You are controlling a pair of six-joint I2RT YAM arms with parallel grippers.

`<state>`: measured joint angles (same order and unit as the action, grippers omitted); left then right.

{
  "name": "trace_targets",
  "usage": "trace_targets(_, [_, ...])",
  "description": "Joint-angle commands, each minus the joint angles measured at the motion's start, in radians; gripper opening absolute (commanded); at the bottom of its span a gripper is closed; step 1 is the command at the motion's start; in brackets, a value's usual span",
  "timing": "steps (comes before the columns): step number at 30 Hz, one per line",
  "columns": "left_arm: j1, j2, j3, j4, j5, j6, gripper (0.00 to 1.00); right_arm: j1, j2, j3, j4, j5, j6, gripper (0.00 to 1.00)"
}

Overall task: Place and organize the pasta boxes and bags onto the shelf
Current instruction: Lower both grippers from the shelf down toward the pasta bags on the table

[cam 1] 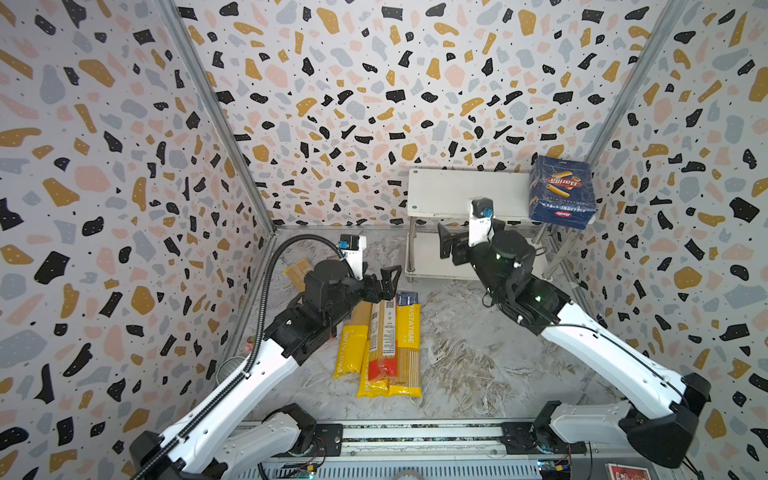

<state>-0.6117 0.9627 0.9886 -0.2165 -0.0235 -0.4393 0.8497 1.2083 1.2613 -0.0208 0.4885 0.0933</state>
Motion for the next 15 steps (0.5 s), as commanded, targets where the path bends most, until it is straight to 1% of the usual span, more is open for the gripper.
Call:
trace_targets(1, [0.004, -0.078, -0.073, -0.074, -0.050, -0.026, 1.00, 0.065, -0.076, -0.115, -0.130, 0.048, 0.122, 0.99])
trace_targets(5, [0.004, -0.180, -0.175, -0.121, -0.087, -0.072, 0.99, 0.162, -0.127, -0.242, -0.218, 0.063, 0.236, 0.98])
trace_targets(9, [0.003, -0.263, -0.278, -0.145, -0.079, -0.143, 1.00, 0.260, -0.138, -0.338, -0.271, 0.067, 0.358, 0.97])
trace_targets(15, [0.003, -0.343, -0.377, -0.182, -0.088, -0.194, 1.00, 0.280, -0.171, -0.494, -0.225, -0.086, 0.491, 0.97])
